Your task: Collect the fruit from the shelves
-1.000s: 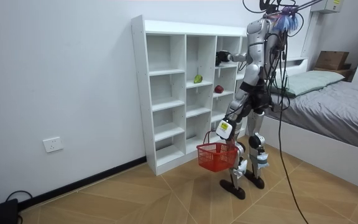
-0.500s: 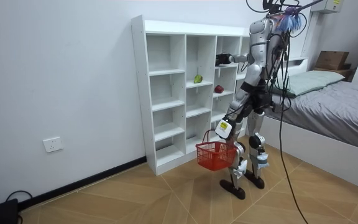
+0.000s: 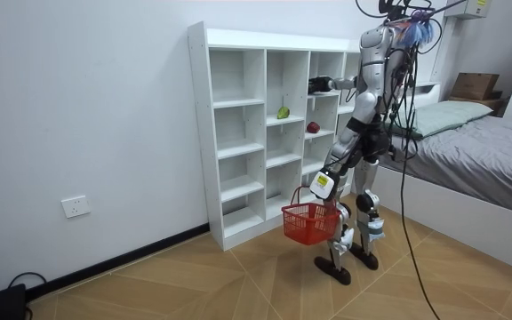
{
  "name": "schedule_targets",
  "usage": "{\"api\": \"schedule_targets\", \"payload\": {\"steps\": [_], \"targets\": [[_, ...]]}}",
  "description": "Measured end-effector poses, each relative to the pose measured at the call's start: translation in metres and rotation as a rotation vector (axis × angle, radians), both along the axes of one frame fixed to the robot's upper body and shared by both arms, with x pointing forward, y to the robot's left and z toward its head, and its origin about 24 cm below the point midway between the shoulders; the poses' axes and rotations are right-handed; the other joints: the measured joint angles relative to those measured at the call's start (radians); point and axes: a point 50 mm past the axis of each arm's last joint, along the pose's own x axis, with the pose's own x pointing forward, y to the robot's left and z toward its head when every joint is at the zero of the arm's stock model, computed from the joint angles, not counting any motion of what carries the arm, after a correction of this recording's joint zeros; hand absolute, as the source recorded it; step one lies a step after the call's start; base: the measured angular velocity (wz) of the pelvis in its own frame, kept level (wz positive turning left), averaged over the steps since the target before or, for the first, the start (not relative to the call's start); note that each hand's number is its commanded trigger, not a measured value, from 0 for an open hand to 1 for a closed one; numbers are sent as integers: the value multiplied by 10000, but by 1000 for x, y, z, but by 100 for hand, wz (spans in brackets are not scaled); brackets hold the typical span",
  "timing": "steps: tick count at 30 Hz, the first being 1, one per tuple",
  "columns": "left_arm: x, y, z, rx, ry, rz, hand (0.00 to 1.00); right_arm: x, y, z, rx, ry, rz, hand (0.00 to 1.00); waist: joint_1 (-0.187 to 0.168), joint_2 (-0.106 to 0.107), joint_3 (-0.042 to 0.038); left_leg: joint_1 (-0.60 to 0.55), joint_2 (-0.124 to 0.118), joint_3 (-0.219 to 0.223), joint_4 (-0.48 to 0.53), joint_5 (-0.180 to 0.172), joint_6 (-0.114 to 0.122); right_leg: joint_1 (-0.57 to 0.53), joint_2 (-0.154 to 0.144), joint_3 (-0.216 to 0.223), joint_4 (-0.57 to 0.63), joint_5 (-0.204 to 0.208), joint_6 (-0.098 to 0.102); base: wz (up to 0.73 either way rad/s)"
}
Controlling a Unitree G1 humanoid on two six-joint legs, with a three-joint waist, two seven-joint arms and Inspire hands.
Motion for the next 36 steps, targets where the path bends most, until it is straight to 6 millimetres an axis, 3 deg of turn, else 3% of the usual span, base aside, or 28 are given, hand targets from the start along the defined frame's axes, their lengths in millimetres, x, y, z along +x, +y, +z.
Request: {"api": "schedule_targets", "payload": {"steps": [10, 25, 31, 36], "targets": [[-1, 1, 0, 96, 35, 1, 100, 2, -22, 1, -189, 184, -513, 100, -11, -34, -17, 55, 12, 1, -13, -1, -2, 49, 13, 5, -11, 0, 0, 0], [-3, 5, 1, 232, 301, -325, 100, 2, -22, -3, -44, 504, -381, 100, 32, -89, -38, 50, 7, -31, 17, -2, -2, 93, 17, -15, -13, 0, 0, 0], [0, 5, 1, 235, 293, -333, 100, 4, -14, -5, 1808, 221, -440, 100, 22, -20, -22, -63, 8, -87, 205, -19, 3, 132, 3, -261, 10, 1, 0, 7], [-6, 3, 0, 157, 404, -292, 100, -8, 8, -6, 4007, -432, 386, 100, -122, 191, -56, -143, -5, -141, 341, -39, 23, 153, -8, -274, 11, 1, 0, 5]]}}
